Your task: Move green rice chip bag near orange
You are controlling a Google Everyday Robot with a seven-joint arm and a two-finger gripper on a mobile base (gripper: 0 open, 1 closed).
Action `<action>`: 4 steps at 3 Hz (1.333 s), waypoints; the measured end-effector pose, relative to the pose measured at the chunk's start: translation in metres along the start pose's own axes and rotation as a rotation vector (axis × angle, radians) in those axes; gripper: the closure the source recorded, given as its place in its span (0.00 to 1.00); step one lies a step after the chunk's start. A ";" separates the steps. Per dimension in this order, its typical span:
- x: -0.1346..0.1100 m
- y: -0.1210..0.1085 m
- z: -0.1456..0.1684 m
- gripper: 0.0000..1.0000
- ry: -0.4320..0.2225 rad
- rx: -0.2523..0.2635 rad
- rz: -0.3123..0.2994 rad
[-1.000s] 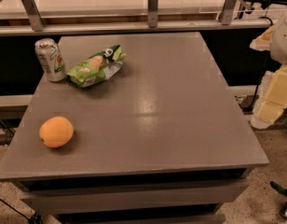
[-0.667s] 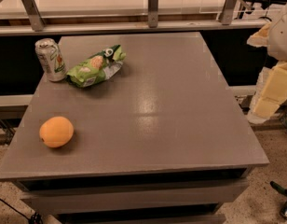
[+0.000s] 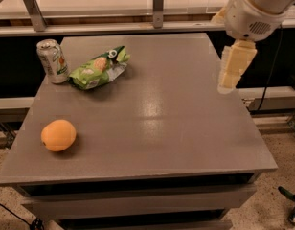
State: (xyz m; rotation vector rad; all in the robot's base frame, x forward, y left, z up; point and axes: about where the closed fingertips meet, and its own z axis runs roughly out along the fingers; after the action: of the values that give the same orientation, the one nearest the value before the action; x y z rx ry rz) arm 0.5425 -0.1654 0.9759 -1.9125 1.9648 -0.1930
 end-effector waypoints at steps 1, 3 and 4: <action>-0.029 -0.062 0.060 0.00 0.025 -0.004 -0.078; -0.034 -0.062 0.060 0.00 -0.001 0.007 -0.102; -0.072 -0.076 0.067 0.00 -0.086 0.061 -0.216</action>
Offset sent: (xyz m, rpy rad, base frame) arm 0.0534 0.0192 -0.0163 -0.0440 -0.0083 0.0407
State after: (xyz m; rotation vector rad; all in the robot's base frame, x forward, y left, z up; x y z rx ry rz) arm 0.6368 -0.0873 0.9554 -2.0557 1.6783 -0.2232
